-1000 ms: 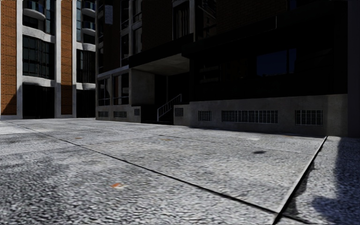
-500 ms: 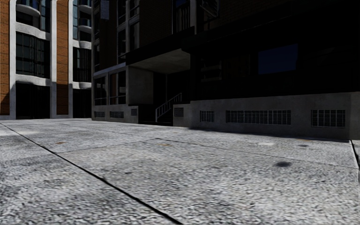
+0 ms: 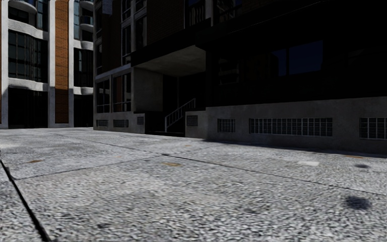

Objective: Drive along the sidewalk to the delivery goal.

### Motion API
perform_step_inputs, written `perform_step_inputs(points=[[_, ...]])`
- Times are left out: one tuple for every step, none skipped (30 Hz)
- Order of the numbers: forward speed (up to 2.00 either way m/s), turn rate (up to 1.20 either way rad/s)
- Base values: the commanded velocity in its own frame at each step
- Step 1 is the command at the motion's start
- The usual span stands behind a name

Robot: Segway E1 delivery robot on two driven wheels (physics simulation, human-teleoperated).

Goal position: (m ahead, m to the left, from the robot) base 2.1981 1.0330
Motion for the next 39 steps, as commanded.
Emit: perform_step_inputs(points=[[1.76,0.0],[1.75,0.0],[1.75,0.0],[1.75,0.0],[1.75,0.0],[1.75,0.0],[1.75,0.0],[1.75,0.0],[1.75,0.0],[1.73,0.0],[1.63,0.12],[1.63,0.12],[1.58,0.22],[1.53,0.24],[1.47,0.25],[1.47,0.25],[1.43,0.25],[1.37,0.25],[1.36,0.25],[1.36,0.25],[1.35,0.27],[1.35,0.31],[1.3,0.36],[1.3,0.36],[1.28,0.38],[1.24,0.39],[1.23,0.39],[1.23,0.39],[1.21,0.39],[1.2,0.4],[1.17,0.43],[1.17,0.43],[1.15,0.44],[1.1,0.44],[1.04,0.44],[1.04,0.44],[0.96,0.44],[0.85,0.44],[0.79,0.44]])
